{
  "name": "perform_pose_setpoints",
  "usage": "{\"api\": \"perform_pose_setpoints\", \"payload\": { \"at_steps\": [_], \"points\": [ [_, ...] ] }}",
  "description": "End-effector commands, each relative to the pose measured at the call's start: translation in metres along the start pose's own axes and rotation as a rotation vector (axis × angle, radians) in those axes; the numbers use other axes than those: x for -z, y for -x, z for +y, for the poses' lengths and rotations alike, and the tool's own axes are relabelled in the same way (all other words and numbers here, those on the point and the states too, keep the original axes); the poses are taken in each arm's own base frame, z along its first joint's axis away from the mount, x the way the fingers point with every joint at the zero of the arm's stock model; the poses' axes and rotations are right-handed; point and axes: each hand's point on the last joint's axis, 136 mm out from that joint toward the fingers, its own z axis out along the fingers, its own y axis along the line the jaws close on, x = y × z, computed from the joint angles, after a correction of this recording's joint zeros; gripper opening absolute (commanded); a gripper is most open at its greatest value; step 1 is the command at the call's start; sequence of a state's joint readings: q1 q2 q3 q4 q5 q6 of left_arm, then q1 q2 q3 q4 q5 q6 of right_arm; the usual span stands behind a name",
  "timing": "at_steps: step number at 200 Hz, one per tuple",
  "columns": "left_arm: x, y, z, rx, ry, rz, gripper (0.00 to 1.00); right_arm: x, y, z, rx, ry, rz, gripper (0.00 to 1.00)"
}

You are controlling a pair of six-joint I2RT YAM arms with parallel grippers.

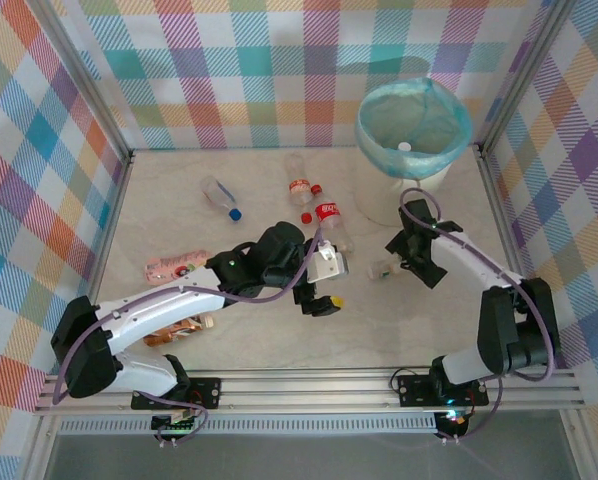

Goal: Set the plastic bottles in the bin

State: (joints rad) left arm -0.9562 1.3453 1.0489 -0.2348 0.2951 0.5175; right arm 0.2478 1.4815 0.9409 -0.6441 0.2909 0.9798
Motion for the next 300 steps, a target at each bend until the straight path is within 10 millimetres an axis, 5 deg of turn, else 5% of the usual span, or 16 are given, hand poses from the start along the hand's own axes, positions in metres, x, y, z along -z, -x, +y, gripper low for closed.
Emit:
{"api": "perform_pose_setpoints", "payload": {
  "at_steps": [1,105,190,253,300],
  "points": [
    [0.007,0.006,-0.008,-0.043,-0.013,-0.031,1.0,-0.004,0.007,0.017,-0.033,0.044,0.0,1.0],
    [0.01,-0.004,-0.014,-0.035,-0.027,-0.011,1.0,-0.028,0.024,0.002,-0.07,0.014,0.039,1.0],
    [0.011,0.001,0.0,0.008,0.043,-0.012,1.0,-0.031,0.015,0.002,-0.073,0.075,0.094,0.7],
    [0.024,0.012,0.027,0.066,0.199,-0.047,0.98,0.005,0.013,0.007,-0.039,0.192,0.071,0.56],
    [0.052,0.041,0.047,0.092,0.338,-0.197,0.96,0.048,0.004,0.007,0.024,0.281,0.06,0.51]
  ]
}}
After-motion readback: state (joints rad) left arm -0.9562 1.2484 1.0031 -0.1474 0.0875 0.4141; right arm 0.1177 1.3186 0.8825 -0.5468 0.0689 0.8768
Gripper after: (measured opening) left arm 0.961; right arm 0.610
